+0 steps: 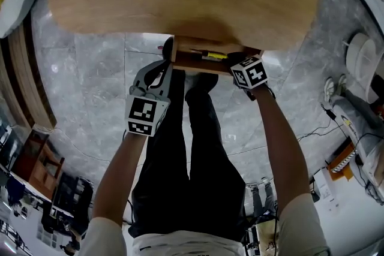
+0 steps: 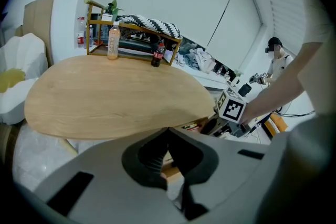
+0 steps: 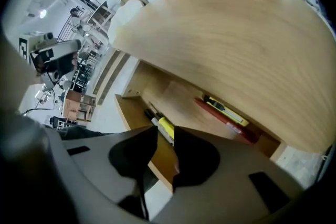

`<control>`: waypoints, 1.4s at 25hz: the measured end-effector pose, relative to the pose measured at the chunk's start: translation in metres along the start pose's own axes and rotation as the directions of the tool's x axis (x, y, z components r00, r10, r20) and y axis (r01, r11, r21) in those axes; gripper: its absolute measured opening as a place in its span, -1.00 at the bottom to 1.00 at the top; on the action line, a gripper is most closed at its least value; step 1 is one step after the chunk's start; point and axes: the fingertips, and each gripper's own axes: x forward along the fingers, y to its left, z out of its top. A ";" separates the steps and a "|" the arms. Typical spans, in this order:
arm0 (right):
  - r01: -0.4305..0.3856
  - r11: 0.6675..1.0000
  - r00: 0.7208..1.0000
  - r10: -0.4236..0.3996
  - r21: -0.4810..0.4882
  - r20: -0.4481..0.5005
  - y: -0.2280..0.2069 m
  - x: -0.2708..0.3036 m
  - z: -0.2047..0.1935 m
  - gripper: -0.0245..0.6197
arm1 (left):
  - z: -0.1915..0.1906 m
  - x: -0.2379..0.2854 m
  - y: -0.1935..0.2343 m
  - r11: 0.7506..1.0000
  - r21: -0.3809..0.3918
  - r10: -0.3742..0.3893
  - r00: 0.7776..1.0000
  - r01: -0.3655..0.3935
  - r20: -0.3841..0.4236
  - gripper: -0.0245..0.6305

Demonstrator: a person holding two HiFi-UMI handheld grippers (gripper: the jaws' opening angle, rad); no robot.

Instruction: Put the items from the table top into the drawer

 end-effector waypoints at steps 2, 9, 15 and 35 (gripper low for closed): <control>0.004 1.000 0.999 -0.004 -0.002 0.052 0.006 -0.016 -0.001 -0.63 | 0.003 -0.005 -0.007 1.000 -0.007 0.011 1.000 -0.011 0.012 -0.86; 0.021 1.000 0.980 -0.020 -0.005 0.199 0.031 -0.087 -0.010 -0.70 | 0.021 -0.025 -0.052 1.000 -0.002 0.009 0.998 -0.008 0.055 -0.86; 0.045 0.998 0.956 -0.033 -0.036 0.293 0.059 -0.167 -0.023 -0.78 | 0.048 -0.054 -0.100 1.000 0.030 0.008 0.997 -0.010 0.077 -0.86; 0.190 0.978 0.808 -0.106 -0.086 0.579 0.166 -0.441 -0.044 -0.86 | 0.153 -0.243 -0.170 0.995 0.066 0.069 0.983 -0.081 0.172 -0.86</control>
